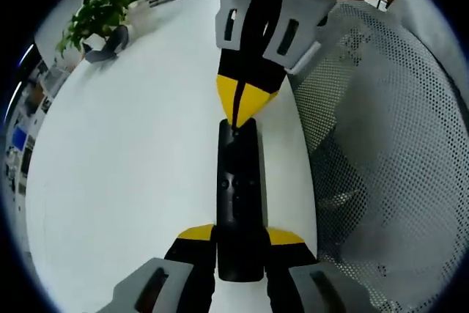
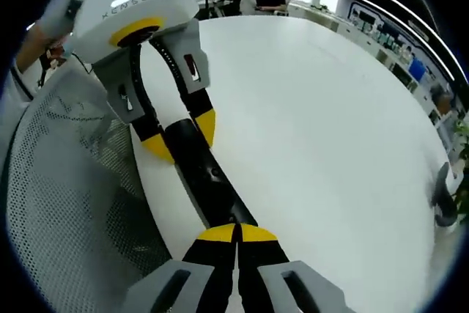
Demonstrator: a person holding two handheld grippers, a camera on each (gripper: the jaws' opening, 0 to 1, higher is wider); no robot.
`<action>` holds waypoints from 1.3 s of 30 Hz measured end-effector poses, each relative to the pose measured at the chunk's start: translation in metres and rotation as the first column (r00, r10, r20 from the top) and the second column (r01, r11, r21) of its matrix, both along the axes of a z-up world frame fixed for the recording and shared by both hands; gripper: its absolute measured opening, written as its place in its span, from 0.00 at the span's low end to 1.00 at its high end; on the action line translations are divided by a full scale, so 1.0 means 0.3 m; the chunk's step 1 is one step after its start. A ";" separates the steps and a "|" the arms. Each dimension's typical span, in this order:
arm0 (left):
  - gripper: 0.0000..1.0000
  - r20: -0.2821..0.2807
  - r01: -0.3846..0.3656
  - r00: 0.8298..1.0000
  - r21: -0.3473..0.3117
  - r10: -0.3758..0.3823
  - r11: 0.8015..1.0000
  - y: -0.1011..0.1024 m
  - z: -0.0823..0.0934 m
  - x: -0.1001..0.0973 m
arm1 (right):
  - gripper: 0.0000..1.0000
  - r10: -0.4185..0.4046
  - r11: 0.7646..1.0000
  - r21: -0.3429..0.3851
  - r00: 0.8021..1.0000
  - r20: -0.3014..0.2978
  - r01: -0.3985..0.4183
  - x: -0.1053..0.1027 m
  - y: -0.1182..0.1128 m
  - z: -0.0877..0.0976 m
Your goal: Press the specified remote control buttons in sequence, fully releasing each button before pressing the next.
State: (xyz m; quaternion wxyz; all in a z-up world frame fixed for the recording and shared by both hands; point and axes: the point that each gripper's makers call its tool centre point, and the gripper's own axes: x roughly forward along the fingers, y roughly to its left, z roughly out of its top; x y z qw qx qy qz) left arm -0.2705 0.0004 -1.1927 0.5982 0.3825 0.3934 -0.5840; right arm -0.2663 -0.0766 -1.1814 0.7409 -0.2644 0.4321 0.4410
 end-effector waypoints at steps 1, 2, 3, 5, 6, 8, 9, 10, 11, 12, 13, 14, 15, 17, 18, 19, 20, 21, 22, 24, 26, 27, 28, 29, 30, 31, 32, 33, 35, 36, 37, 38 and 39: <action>0.24 0.003 0.002 1.000 0.001 -0.002 1.000 0.000 0.000 -0.001 | 0.00 0.001 1.000 0.001 1.000 0.003 -0.001 -0.001 -0.001 0.001; 0.24 0.003 0.001 1.000 0.003 -0.001 1.000 0.000 0.000 -0.001 | 0.00 0.002 1.000 0.005 1.000 0.008 -0.002 -0.001 -0.003 0.001; 0.24 0.004 0.004 1.000 0.006 -0.004 1.000 0.000 -0.001 -0.002 | 0.00 0.006 1.000 0.012 1.000 0.014 -0.006 -0.001 -0.004 0.002; 0.24 0.003 0.008 1.000 0.008 -0.008 1.000 -0.001 -0.001 -0.001 | 0.00 0.054 0.998 0.032 0.998 0.042 -0.056 -0.001 -0.002 0.006; 0.24 0.002 0.010 1.000 0.007 -0.010 1.000 -0.001 -0.001 -0.001 | 0.00 0.052 0.998 0.036 0.998 0.040 -0.053 -0.005 -0.008 0.006; 0.24 0.002 0.013 1.000 0.004 -0.013 1.000 0.000 -0.001 -0.001 | 0.00 0.063 0.998 0.029 0.997 0.041 -0.064 -0.007 -0.014 0.005; 0.24 0.003 0.015 1.000 0.002 -0.015 1.000 0.001 -0.001 -0.001 | 0.00 0.071 0.997 0.025 0.996 0.047 -0.072 -0.008 -0.016 0.005; 0.24 0.002 0.015 1.000 0.002 -0.015 1.000 0.001 -0.001 -0.001 | 0.00 0.078 0.997 0.020 0.996 0.051 -0.079 -0.008 -0.017 0.004; 0.24 0.003 0.016 1.000 0.002 -0.016 1.000 0.001 -0.001 -0.002 | 0.00 0.090 0.996 0.012 0.994 0.059 -0.091 -0.007 -0.020 0.002; 0.24 0.003 0.018 1.000 0.004 -0.018 1.000 0.001 -0.001 -0.002 | 0.00 0.105 0.994 0.001 0.992 0.066 -0.105 -0.006 -0.024 0.002; 0.24 0.005 0.022 1.000 0.006 -0.022 1.000 0.001 -0.002 -0.002 | 0.00 0.126 0.992 -0.001 0.989 0.078 -0.126 -0.005 -0.022 0.003; 0.24 0.006 0.029 1.000 0.007 -0.029 1.000 0.002 -0.002 -0.002 | 0.00 0.130 0.991 -0.001 0.989 0.076 -0.130 -0.005 -0.021 0.002; 0.24 0.007 0.036 0.999 0.006 -0.036 0.999 0.001 -0.002 -0.002 | 0.00 0.132 0.991 -0.002 0.989 0.073 -0.132 -0.004 -0.021 0.003; 0.24 0.008 0.045 0.999 -0.011 -0.045 0.999 0.006 -0.002 -0.001 | 0.00 0.164 0.986 0.008 0.983 0.085 -0.165 -0.006 -0.010 0.006; 0.24 0.007 0.044 0.999 -0.019 -0.044 0.999 0.006 -0.002 0.000 | 0.00 0.184 0.983 0.013 0.980 0.080 -0.186 -0.013 -0.003 0.006; 0.24 0.007 0.042 0.999 -0.026 -0.042 0.999 0.008 -0.002 0.000 | 0.00 0.193 0.981 0.013 0.978 0.081 -0.195 -0.014 0.000 0.007; 0.24 0.009 0.043 0.999 -0.032 -0.043 0.999 0.008 -0.002 0.000 | 0.00 0.199 0.980 0.015 0.976 0.087 -0.201 -0.013 0.003 0.008; 0.24 0.010 0.046 0.999 -0.039 -0.046 0.998 0.008 -0.002 -0.001 | 0.00 0.213 0.976 0.027 0.973 0.085 -0.216 -0.017 0.013 0.010; 0.24 0.013 0.052 0.999 -0.045 -0.052 0.998 0.007 -0.002 -0.001 | 0.00 0.216 0.975 0.036 0.973 0.084 -0.220 -0.017 0.019 0.012; 0.24 0.011 0.052 0.999 -0.052 -0.052 0.997 0.004 -0.002 0.000 | 0.00 0.223 0.973 0.041 0.971 0.086 -0.227 -0.010 0.027 0.016; 0.24 0.007 0.046 0.999 -0.055 -0.046 0.997 0.003 -0.002 0.000 | 0.00 0.233 0.971 0.039 0.969 0.089 -0.237 0.003 0.033 0.017; 0.24 0.005 0.042 0.999 -0.054 -0.042 0.998 0.003 -0.002 0.000 | 0.00 0.240 0.969 0.038 0.967 0.083 -0.243 0.007 0.035 0.013; 0.24 0.006 0.041 0.999 -0.052 -0.041 0.998 0.002 -0.002 0.000 | 0.00 0.252 0.966 0.035 0.965 0.072 -0.255 0.003 0.036 0.010; 0.24 0.007 0.040 0.999 -0.046 -0.040 0.998 0.001 -0.002 0.000 | 0.00 0.273 0.961 0.024 0.960 0.060 -0.275 -0.004 0.036 0.000; 0.24 0.007 0.040 0.999 -0.043 -0.039 0.998 0.000 -0.003 -0.001 | 0.00 0.282 0.959 0.010 0.957 0.063 -0.283 -0.005 0.032 -0.003; 0.24 0.007 0.040 0.999 -0.040 -0.040 0.998 0.001 -0.003 -0.001 | 0.00 0.339 0.940 0.000 0.938 0.079 -0.340 -0.005 0.037 0.004; 0.24 0.007 0.040 0.999 -0.040 -0.040 0.998 0.001 -0.003 -0.001 | 0.00 0.315 0.949 -0.005 0.946 0.071 -0.316 -0.008 0.030 0.002; 0.24 0.004 0.038 0.999 -0.044 -0.038 0.998 0.001 -0.003 0.000 | 0.00 0.337 0.941 -0.015 0.939 0.073 -0.337 -0.011 0.030 0.003; 0.24 0.000 0.031 1.000 -0.052 -0.031 0.998 0.002 -0.003 0.001 | 0.00 0.371 0.929 -0.029 0.925 0.079 -0.370 -0.015 0.032 0.002; 0.24 -0.003 0.023 1.000 -0.057 -0.023 0.998 0.001 -0.003 0.002 | 0.00 0.404 0.915 -0.043 0.910 0.089 -0.402 -0.016 0.032 0.000; 0.24 -0.003 0.021 1.000 -0.058 -0.021 0.998 0.001 -0.003 0.001 | 0.00 0.432 0.902 -0.053 0.896 0.098 -0.429 -0.017 0.032 0.000; 0.24 -0.001 0.019 1.000 -0.057 -0.019 0.998 0.001 -0.003 0.001 | 0.00 0.448 0.894 -0.061 0.888 0.102 -0.444 -0.017 0.031 -0.001; 0.24 0.000 0.019 1.000 -0.058 -0.019 0.998 0.001 -0.003 0.000 | 0.00 0.461 0.888 -0.065 0.881 0.106 -0.456 -0.017 0.032 -0.002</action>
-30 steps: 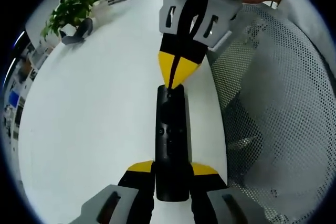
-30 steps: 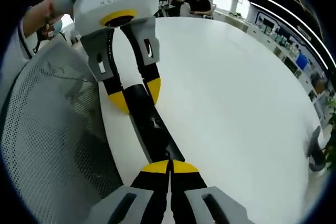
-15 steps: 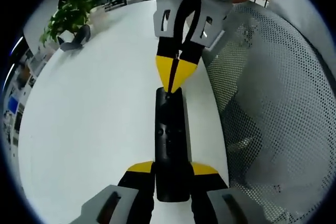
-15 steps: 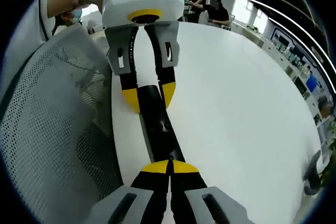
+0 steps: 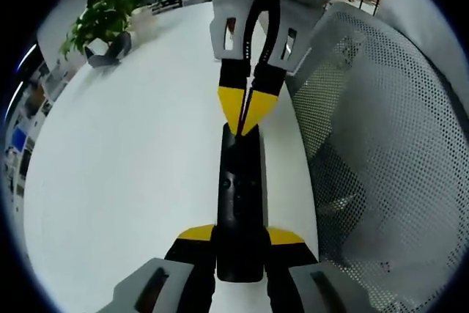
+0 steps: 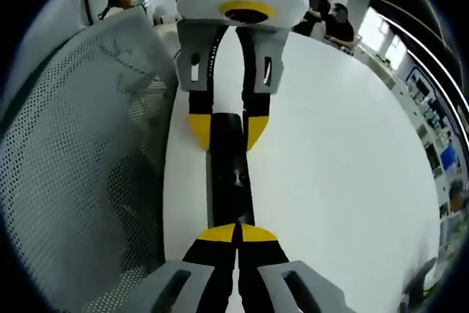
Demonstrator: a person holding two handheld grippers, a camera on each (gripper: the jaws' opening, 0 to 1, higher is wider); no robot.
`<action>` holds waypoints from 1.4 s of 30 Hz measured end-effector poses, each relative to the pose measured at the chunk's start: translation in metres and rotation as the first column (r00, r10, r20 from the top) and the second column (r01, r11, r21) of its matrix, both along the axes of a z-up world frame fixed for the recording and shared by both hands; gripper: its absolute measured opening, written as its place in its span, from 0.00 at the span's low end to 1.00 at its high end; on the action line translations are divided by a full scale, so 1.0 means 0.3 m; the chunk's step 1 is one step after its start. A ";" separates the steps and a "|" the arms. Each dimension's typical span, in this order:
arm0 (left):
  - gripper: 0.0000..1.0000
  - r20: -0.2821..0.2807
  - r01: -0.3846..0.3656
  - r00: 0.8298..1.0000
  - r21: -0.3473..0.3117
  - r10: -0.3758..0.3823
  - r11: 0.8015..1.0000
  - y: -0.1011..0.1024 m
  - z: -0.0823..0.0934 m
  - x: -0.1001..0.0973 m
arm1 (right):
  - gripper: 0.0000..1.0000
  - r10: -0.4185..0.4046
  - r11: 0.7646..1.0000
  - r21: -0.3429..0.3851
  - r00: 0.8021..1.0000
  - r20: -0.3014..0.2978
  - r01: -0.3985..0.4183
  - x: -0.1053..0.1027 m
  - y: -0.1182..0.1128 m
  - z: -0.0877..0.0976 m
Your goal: Press the specified remote control buttons in sequence, fully releasing each button before pressing the next.
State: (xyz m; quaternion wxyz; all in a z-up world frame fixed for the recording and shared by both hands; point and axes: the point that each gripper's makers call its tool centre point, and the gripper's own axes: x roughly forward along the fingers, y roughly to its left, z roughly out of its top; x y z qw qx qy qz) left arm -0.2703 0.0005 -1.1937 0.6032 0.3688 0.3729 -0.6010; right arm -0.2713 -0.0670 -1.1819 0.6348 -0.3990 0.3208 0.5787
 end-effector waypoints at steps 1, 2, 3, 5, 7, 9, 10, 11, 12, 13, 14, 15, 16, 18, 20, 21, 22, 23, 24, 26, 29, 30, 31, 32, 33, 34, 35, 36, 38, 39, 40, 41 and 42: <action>0.24 0.000 0.001 1.000 -0.001 -0.001 1.000 0.000 0.000 0.000 | 0.00 0.017 1.000 -0.003 1.000 0.007 -0.017 0.001 0.000 0.000; 0.24 0.000 0.002 1.000 -0.004 -0.002 1.000 0.000 0.000 0.000 | 0.00 0.022 1.000 -0.005 1.000 0.007 -0.022 0.001 0.001 0.000; 0.24 -0.002 0.003 1.000 -0.008 -0.003 1.000 0.000 0.000 0.000 | 0.00 0.026 1.000 -0.010 1.000 0.007 -0.026 0.000 0.000 0.000; 0.24 -0.002 0.004 1.000 -0.010 -0.004 1.000 0.000 0.001 -0.001 | 0.00 0.028 0.999 -0.017 1.000 0.015 -0.027 0.001 0.004 0.000; 0.24 0.000 0.007 1.000 -0.010 -0.007 1.000 0.000 0.001 -0.001 | 0.00 0.019 1.000 -0.019 1.000 0.025 -0.018 0.002 0.005 -0.001; 0.24 0.001 0.009 1.000 -0.011 -0.009 1.000 0.000 0.001 -0.001 | 0.00 -0.003 1.000 -0.007 0.999 0.035 0.003 0.005 0.006 -0.001; 0.24 0.001 0.010 1.000 -0.012 -0.009 1.000 0.000 0.001 -0.001 | 0.00 -0.012 1.000 -0.001 0.999 0.040 0.012 0.005 0.006 -0.001; 0.24 0.001 0.009 1.000 -0.013 -0.009 1.000 0.000 0.001 -0.001 | 0.00 -0.021 1.000 0.007 0.999 0.044 0.021 0.005 0.004 -0.001; 0.24 0.000 0.008 1.000 -0.015 -0.008 1.000 0.000 0.001 -0.001 | 0.00 -0.032 0.999 0.021 0.998 0.048 0.031 0.006 0.003 -0.001; 0.24 0.000 0.008 1.000 -0.016 -0.008 1.000 0.000 0.001 -0.001 | 0.00 -0.054 0.998 0.044 0.998 0.041 0.052 0.008 0.003 0.000; 0.24 0.001 0.007 1.000 -0.018 -0.007 1.000 0.000 0.002 0.000 | 0.00 -0.088 0.994 0.068 0.996 0.021 0.086 0.009 0.005 0.001; 0.24 0.001 0.008 1.000 -0.019 -0.008 1.000 0.000 0.002 0.000 | 0.00 -0.113 0.989 0.095 0.994 0.000 0.112 0.011 0.006 0.002; 0.24 0.001 0.008 1.000 -0.020 -0.008 1.000 0.000 0.002 0.000 | 0.00 -0.150 0.979 0.134 0.988 -0.036 0.153 0.012 0.005 0.003; 0.24 0.000 0.008 1.000 -0.022 -0.008 1.000 0.000 0.002 0.000 | 0.00 -0.218 0.955 0.184 0.970 -0.105 0.234 0.017 0.002 0.010; 0.24 -0.001 0.005 1.000 -0.019 -0.005 1.000 0.000 0.002 0.001 | 0.00 -0.261 0.935 0.203 0.952 -0.161 0.291 0.019 0.005 0.011; 0.24 -0.001 0.006 1.000 -0.016 -0.007 1.000 -0.001 0.002 0.001 | 0.00 -0.262 0.930 0.217 0.948 -0.179 0.298 0.016 0.013 0.017; 0.24 -0.001 0.007 1.000 -0.012 -0.007 1.000 0.000 0.002 0.001 | 0.00 -0.234 0.936 0.226 0.958 -0.167 0.268 0.018 0.019 0.026; 0.24 -0.002 0.006 1.000 -0.011 -0.006 1.000 0.001 0.002 0.001 | 0.00 -0.230 0.939 0.223 0.960 -0.157 0.261 0.018 0.023 0.028; 0.24 -0.003 0.006 1.000 -0.011 -0.006 1.000 0.001 0.002 0.001 | 0.00 -0.208 0.947 0.219 0.968 -0.140 0.235 0.019 0.031 0.030; 0.24 -0.004 0.006 1.000 -0.013 -0.006 1.000 0.002 0.002 0.002 | 0.00 -0.159 0.963 0.199 0.979 -0.131 0.183 0.008 0.045 0.022; 0.24 -0.004 0.003 1.000 -0.018 -0.003 1.000 0.002 0.001 0.002 | 0.00 -0.102 0.983 0.140 0.989 -0.105 0.116 -0.004 0.039 -0.003; 0.24 -0.004 0.002 1.000 -0.017 -0.002 1.000 0.003 0.001 0.002 | 0.00 -0.111 0.979 0.161 0.989 -0.097 0.126 0.000 0.048 0.010; 0.24 -0.003 0.002 1.000 -0.015 -0.002 1.000 0.003 0.002 0.002 | 0.00 -0.105 0.981 0.156 0.990 -0.093 0.118 0.002 0.048 0.009; 0.24 -0.003 0.002 1.000 -0.012 -0.002 1.000 0.002 0.001 0.002 | 0.00 -0.094 0.984 0.144 0.992 -0.086 0.105 0.000 0.046 0.005; 0.24 -0.003 0.002 1.000 -0.010 -0.002 1.000 0.002 0.001 0.002 | 0.00 -0.056 0.989 0.130 0.996 -0.064 0.064 0.002 0.047 0.005; 0.24 -0.002 0.002 1.000 -0.008 -0.002 1.000 0.002 0.001 0.002 | 0.00 -0.040 0.992 0.119 0.998 -0.053 0.046 0.002 0.048 0.004; 0.24 -0.002 0.002 1.000 -0.008 -0.002 1.000 0.003 0.001 0.003 | 0.00 -0.004 0.995 0.097 1.000 -0.029 0.007 0.001 0.046 0.003; 0.24 -0.003 0.002 1.000 -0.009 -0.002 1.000 0.002 0.001 0.003 | 0.00 0.032 0.996 0.080 0.999 -0.008 -0.031 0.000 0.048 0.002; 0.24 -0.003 0.002 1.000 -0.017 -0.002 1.000 0.003 0.001 0.003 | 0.00 0.095 0.995 0.037 0.995 0.025 -0.096 -0.003 0.048 0.001; 0.24 -0.002 0.002 1.000 -0.025 -0.002 1.000 0.004 0.001 0.003 | 0.00 0.113 0.993 0.018 0.993 0.033 -0.114 -0.004 0.048 -0.001; 0.24 -0.002 0.002 1.000 -0.031 -0.002 1.000 0.005 0.000 0.003 | 0.00 0.153 0.988 -0.012 0.987 0.048 -0.152 -0.005 0.050 -0.002; 0.24 -0.002 0.002 1.000 -0.038 -0.002 0.999 0.006 0.000 0.003 | 0.00 0.176 0.984 -0.030 0.983 0.055 -0.174 -0.005 0.050 -0.004; 0.24 -0.002 0.003 1.000 -0.048 -0.003 0.999 0.006 0.001 0.003 | 0.00 0.199 0.979 -0.053 0.978 0.063 -0.196 -0.005 0.051 -0.005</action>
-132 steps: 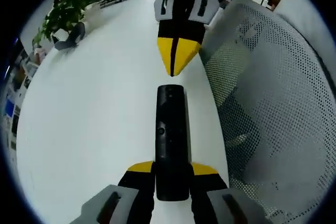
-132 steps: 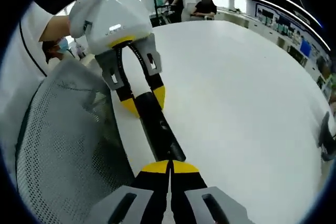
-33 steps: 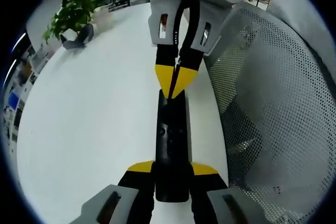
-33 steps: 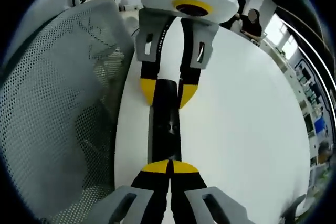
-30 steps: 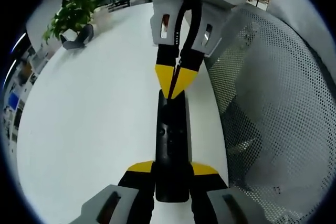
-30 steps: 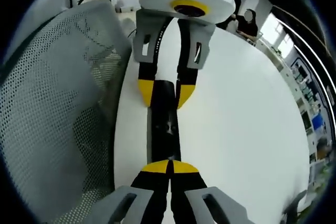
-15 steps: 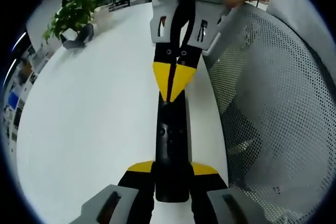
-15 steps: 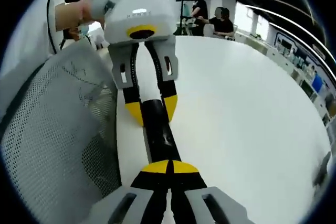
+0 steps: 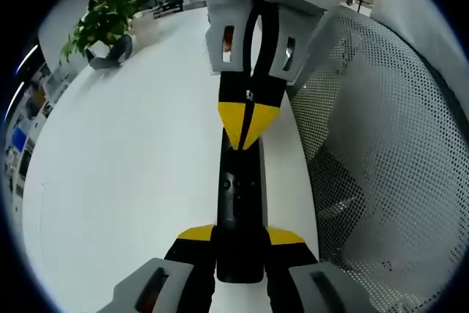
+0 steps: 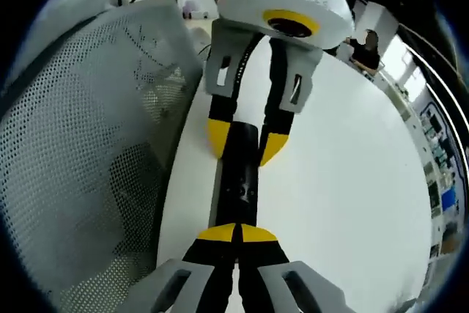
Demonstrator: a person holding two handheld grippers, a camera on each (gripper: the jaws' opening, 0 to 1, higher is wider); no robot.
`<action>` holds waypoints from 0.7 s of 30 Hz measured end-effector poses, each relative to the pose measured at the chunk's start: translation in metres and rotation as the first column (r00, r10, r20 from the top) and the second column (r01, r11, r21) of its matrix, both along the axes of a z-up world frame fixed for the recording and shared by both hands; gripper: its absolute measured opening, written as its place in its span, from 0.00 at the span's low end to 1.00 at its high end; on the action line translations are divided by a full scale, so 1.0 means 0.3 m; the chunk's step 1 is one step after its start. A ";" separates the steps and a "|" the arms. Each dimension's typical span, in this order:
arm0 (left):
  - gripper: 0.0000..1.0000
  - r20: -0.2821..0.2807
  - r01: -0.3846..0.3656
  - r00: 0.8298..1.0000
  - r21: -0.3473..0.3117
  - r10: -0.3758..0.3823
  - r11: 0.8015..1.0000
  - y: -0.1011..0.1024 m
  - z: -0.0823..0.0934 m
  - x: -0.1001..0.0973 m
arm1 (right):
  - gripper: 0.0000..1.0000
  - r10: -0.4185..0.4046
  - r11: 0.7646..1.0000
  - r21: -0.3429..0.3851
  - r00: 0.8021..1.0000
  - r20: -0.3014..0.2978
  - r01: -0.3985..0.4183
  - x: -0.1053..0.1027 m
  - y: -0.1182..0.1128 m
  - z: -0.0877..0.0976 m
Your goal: Press the specified remote control buttons in sequence, fully releasing each button before pressing the next.
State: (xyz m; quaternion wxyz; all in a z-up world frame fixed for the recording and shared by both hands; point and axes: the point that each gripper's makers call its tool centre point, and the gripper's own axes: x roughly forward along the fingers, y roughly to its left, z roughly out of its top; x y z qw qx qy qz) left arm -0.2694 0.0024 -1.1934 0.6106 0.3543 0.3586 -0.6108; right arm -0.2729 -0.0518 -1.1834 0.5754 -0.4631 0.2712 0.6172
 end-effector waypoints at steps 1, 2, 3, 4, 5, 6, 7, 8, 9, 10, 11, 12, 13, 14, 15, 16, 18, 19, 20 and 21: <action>0.24 -0.001 -0.002 1.000 -0.008 0.002 1.000 -0.001 0.001 0.000 | 0.00 0.010 1.000 -0.011 1.000 0.006 -0.010 0.000 0.000 -0.001; 0.24 -0.002 -0.004 1.000 -0.010 0.004 1.000 -0.003 0.001 0.000 | 0.00 0.010 1.000 -0.015 1.000 0.004 -0.010 -0.001 0.003 -0.003; 0.24 0.000 -0.002 1.000 -0.009 0.002 1.000 -0.004 0.001 0.000 | 0.00 0.003 1.000 -0.013 1.000 -0.002 -0.003 0.003 0.004 -0.003; 0.24 0.000 -0.001 1.000 -0.008 0.001 1.000 -0.005 0.001 0.000 | 0.00 -0.001 1.000 -0.014 1.000 -0.006 0.001 0.004 0.003 -0.002; 0.24 0.000 -0.001 1.000 -0.007 0.001 1.000 -0.005 0.001 0.000 | 0.00 -0.024 1.000 -0.006 0.999 -0.023 0.024 0.006 -0.001 -0.003; 0.24 0.000 0.000 1.000 -0.006 0.000 1.000 -0.005 0.001 -0.001 | 0.00 -0.051 0.999 0.015 0.998 -0.042 0.052 0.006 -0.002 -0.002; 0.24 -0.001 0.000 1.000 -0.007 0.000 1.000 -0.006 0.001 -0.001 | 0.00 -0.074 0.997 0.033 0.996 -0.058 0.076 0.005 -0.002 -0.001; 0.24 -0.001 -0.001 1.000 -0.007 0.001 1.000 -0.006 0.001 -0.001 | 0.00 -0.111 0.991 0.068 0.990 -0.083 0.116 0.007 -0.002 0.002; 0.24 -0.001 -0.001 1.000 -0.008 0.001 1.000 -0.006 0.001 -0.001 | 0.00 -0.120 0.989 0.078 0.989 -0.090 0.127 0.007 -0.002 0.002; 0.24 -0.001 -0.003 1.000 -0.009 0.003 1.000 -0.006 0.001 -0.001 | 0.00 -0.152 0.980 0.110 0.981 -0.118 0.165 0.008 -0.003 0.005; 0.24 -0.002 -0.003 1.000 -0.011 0.003 1.000 -0.006 0.001 -0.001 | 0.00 -0.179 0.971 0.137 0.974 -0.142 0.198 0.009 -0.004 0.008; 0.24 -0.002 -0.003 1.000 -0.012 0.003 1.000 -0.005 0.001 -0.001 | 0.00 -0.199 0.962 0.155 0.967 -0.160 0.223 0.009 -0.004 0.010; 0.24 -0.002 -0.003 1.000 -0.012 0.003 1.000 -0.005 0.001 -0.001 | 0.00 -0.234 0.946 0.176 0.951 -0.202 0.270 0.005 -0.005 0.011; 0.24 -0.001 -0.002 1.000 -0.011 0.002 1.000 -0.006 0.001 -0.001 | 0.00 -0.243 0.938 0.195 0.944 -0.222 0.288 0.002 -0.003 0.012; 0.24 0.000 -0.002 1.000 -0.009 0.002 1.000 -0.006 0.001 -0.002 | 0.00 -0.245 0.932 0.212 0.943 -0.227 0.294 0.002 -0.005 0.014; 0.24 0.001 -0.001 1.000 -0.008 0.001 1.000 -0.006 0.001 -0.002 | 0.00 -0.248 0.930 0.217 0.943 -0.224 0.296 0.004 -0.008 0.014; 0.24 0.002 -0.003 1.000 -0.010 0.003 1.000 -0.005 0.001 -0.003 | 0.01 -0.253 0.926 0.224 0.941 -0.227 0.303 0.003 -0.006 0.015; 0.24 0.002 -0.004 1.000 -0.011 0.004 1.000 -0.005 0.001 -0.003 | 0.04 -0.266 0.924 0.222 0.940 -0.213 0.312 0.011 -0.007 0.015; 0.24 0.002 -0.005 1.000 -0.013 0.005 1.000 -0.005 0.001 -0.003 | 0.08 -0.269 0.925 0.220 0.943 -0.199 0.310 0.019 -0.008 0.015; 0.24 0.002 -0.005 1.000 -0.014 0.005 1.000 -0.005 0.001 -0.003 | 0.08 -0.269 0.925 0.218 0.942 -0.201 0.310 0.019 -0.006 0.014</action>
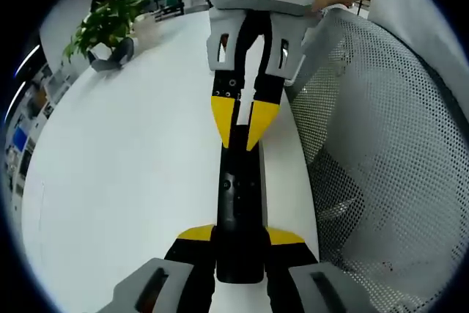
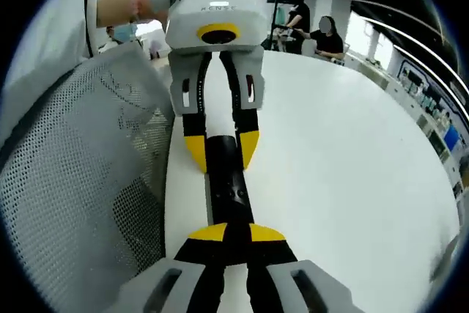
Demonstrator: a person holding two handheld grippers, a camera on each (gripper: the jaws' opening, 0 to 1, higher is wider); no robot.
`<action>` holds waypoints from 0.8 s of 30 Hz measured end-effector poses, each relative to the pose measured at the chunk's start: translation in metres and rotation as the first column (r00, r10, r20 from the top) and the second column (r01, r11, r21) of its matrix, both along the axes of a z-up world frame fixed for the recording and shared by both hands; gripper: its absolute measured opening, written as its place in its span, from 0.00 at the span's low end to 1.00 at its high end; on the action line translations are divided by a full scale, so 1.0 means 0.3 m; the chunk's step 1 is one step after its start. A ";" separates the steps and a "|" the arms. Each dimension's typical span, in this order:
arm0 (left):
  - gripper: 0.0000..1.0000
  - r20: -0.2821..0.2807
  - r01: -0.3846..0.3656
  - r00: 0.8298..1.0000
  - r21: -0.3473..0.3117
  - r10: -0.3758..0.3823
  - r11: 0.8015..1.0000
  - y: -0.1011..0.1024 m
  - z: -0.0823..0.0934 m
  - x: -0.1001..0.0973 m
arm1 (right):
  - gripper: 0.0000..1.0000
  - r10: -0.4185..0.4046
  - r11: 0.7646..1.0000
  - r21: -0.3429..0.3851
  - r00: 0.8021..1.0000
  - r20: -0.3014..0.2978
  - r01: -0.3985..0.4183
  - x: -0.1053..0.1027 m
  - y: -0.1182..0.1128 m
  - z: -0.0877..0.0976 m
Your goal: Press the specified remote control buttons in sequence, fully releasing each button before pressing the next.
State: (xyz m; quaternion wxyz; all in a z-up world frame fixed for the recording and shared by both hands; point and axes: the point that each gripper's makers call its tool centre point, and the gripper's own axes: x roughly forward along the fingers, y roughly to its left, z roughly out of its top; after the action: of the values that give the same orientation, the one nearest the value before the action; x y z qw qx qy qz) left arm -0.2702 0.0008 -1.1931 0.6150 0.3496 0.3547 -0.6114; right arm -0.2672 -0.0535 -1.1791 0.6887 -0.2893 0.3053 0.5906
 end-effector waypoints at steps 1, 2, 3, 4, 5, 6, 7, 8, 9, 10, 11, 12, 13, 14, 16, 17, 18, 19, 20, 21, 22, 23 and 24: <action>0.24 0.000 0.000 1.000 -0.001 0.000 1.000 0.001 0.000 0.000 | 0.06 0.017 1.000 0.003 1.000 -0.008 -0.017 -0.005 0.005 0.001; 0.24 -0.001 0.000 1.000 -0.002 0.000 1.000 0.001 0.000 0.000 | 0.03 0.031 1.000 0.004 0.999 -0.009 -0.031 -0.008 0.009 0.001; 0.24 -0.001 0.001 1.000 -0.002 -0.001 1.000 0.001 0.000 0.000 | 0.03 0.046 0.999 -0.002 0.999 -0.008 -0.046 -0.011 0.014 0.000; 0.24 -0.001 0.001 1.000 -0.003 -0.001 1.000 0.001 0.000 0.000 | 0.04 0.051 0.999 -0.003 0.999 -0.006 -0.051 -0.011 0.018 -0.001; 0.24 -0.002 0.001 1.000 -0.004 -0.001 1.000 0.001 0.000 0.001 | 0.04 0.058 0.998 -0.009 0.998 -0.002 -0.058 -0.011 0.019 -0.001; 0.24 -0.002 0.000 1.000 -0.005 0.000 1.000 0.001 0.000 0.001 | 0.04 0.076 0.997 -0.017 0.997 0.003 -0.076 -0.011 0.017 -0.001; 0.24 -0.002 -0.001 1.000 -0.007 0.001 1.000 0.001 0.000 0.001 | 0.04 0.077 0.997 -0.018 0.997 0.000 -0.077 -0.011 0.017 -0.001; 0.24 -0.002 -0.002 1.000 -0.009 0.002 1.000 0.001 0.001 0.001 | 0.04 0.079 0.997 -0.019 0.997 -0.001 -0.079 -0.010 0.017 -0.001; 0.24 -0.003 -0.003 1.000 -0.012 0.003 1.000 0.001 0.001 0.001 | 0.04 0.084 0.996 -0.022 0.996 -0.004 -0.084 -0.010 0.018 -0.002; 0.24 -0.003 -0.004 1.000 -0.013 0.004 1.000 0.001 0.001 0.001 | 0.04 0.089 0.996 -0.027 0.996 -0.007 -0.089 -0.010 0.018 -0.001; 0.24 -0.003 -0.004 1.000 -0.014 0.004 1.000 0.001 0.001 0.001 | 0.04 0.094 0.995 -0.030 0.996 -0.008 -0.094 -0.011 0.018 -0.001; 0.24 -0.003 -0.004 1.000 -0.015 0.004 1.000 0.001 0.001 0.001 | 0.04 0.108 0.993 -0.038 0.994 -0.003 -0.108 -0.013 0.019 -0.002; 0.24 -0.003 -0.004 1.000 -0.015 0.004 1.000 0.001 0.001 0.001 | 0.05 0.117 0.992 -0.044 0.993 0.001 -0.117 -0.014 0.021 -0.002; 0.24 -0.003 -0.004 1.000 -0.015 0.004 1.000 0.001 0.001 0.001 | 0.05 0.121 0.991 -0.049 0.993 0.001 -0.121 -0.017 0.021 -0.002; 0.24 -0.003 -0.004 1.000 -0.016 0.004 1.000 0.001 0.001 0.001 | 0.05 0.129 0.990 -0.056 0.992 0.000 -0.129 -0.019 0.022 -0.003; 0.24 -0.003 -0.004 1.000 -0.016 0.004 1.000 0.001 0.001 0.001 | 0.05 0.133 0.989 -0.060 0.991 0.000 -0.133 -0.019 0.022 -0.004; 0.24 -0.003 -0.004 1.000 -0.017 0.004 1.000 0.001 0.002 0.001 | 0.05 0.136 0.989 -0.065 0.991 0.000 -0.136 -0.019 0.022 -0.004; 0.24 -0.003 -0.004 1.000 -0.018 0.004 1.000 0.001 0.002 0.001 | 0.05 0.144 0.987 -0.077 0.990 0.001 -0.143 -0.022 0.025 -0.005; 0.24 -0.003 -0.004 1.000 -0.018 0.004 1.000 0.001 0.002 0.000 | 0.05 0.148 0.985 -0.088 0.989 0.005 -0.147 -0.023 0.025 -0.005; 0.24 -0.003 -0.003 1.000 -0.019 0.003 1.000 0.001 0.002 0.000 | 0.05 0.161 0.981 -0.106 0.987 0.010 -0.159 -0.024 0.026 -0.006; 0.24 -0.003 -0.003 1.000 -0.019 0.003 1.000 0.001 0.002 0.000 | 0.05 0.160 0.981 -0.116 0.987 0.005 -0.159 -0.023 0.028 -0.006; 0.24 -0.004 -0.004 1.000 -0.021 0.004 1.000 0.001 0.002 0.000 | 0.05 0.148 0.979 -0.138 0.989 -0.013 -0.149 -0.022 0.027 -0.008; 0.24 -0.005 -0.005 1.000 -0.023 0.004 1.000 0.001 0.002 0.000 | 0.05 0.142 0.977 -0.154 0.990 -0.022 -0.144 -0.022 0.027 -0.008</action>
State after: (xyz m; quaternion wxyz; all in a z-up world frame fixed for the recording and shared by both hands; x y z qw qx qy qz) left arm -0.2702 0.0012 -1.1924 0.6194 0.3402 0.3500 -0.6149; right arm -0.2737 -0.0455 -1.1817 0.6180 -0.3600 0.3327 0.6147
